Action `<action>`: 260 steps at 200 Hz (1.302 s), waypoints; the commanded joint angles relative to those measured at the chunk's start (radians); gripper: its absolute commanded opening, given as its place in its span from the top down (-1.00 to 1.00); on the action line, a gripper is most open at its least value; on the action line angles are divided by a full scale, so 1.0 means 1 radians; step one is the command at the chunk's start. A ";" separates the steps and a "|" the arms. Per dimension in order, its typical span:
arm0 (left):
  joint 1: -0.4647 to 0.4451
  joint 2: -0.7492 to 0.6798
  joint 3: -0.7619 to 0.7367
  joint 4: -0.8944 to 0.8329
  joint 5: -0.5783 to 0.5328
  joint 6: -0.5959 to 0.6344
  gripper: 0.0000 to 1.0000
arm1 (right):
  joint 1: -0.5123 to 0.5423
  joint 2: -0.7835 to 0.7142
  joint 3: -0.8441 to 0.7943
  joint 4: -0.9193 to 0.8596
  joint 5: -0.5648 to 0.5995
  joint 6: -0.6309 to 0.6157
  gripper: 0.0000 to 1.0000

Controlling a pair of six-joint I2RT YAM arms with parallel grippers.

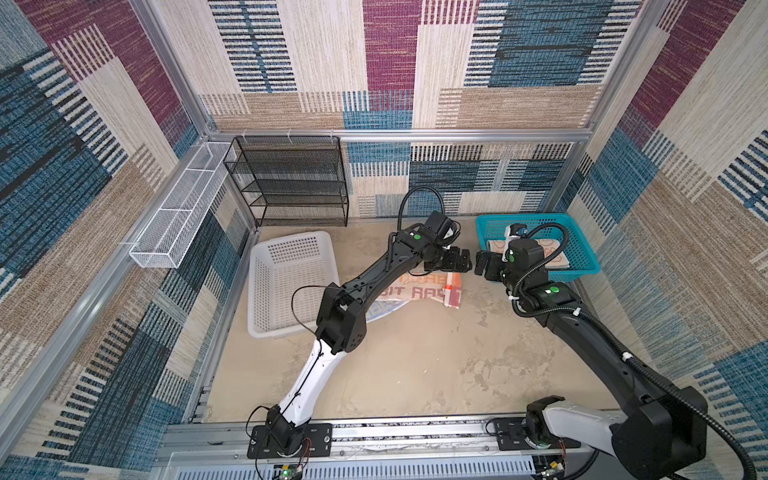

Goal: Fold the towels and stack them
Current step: 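Grasp the RABBIT towel with the left gripper and pull it out onto the table, then pinch the towel's corner with the right gripper while the left gripper holds it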

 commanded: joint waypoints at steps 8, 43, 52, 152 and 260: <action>0.054 -0.185 -0.187 0.056 -0.041 0.039 -0.98 | -0.001 0.054 0.007 0.072 -0.057 0.015 -0.98; 0.072 -0.374 -0.461 0.116 -0.053 0.012 -0.98 | -0.001 0.180 0.036 0.059 -0.128 0.003 -0.99; 0.072 -0.430 -0.558 0.167 -0.050 -0.017 -0.97 | -0.001 0.212 0.027 0.067 -0.150 0.015 -1.00; 0.110 -0.343 -0.824 0.188 0.076 -0.138 -0.97 | -0.001 0.488 -0.005 0.147 -0.184 0.022 -0.63; 0.217 -0.066 -0.468 -0.038 -0.021 0.011 -0.98 | 0.092 0.435 -0.140 0.221 -0.304 0.186 0.47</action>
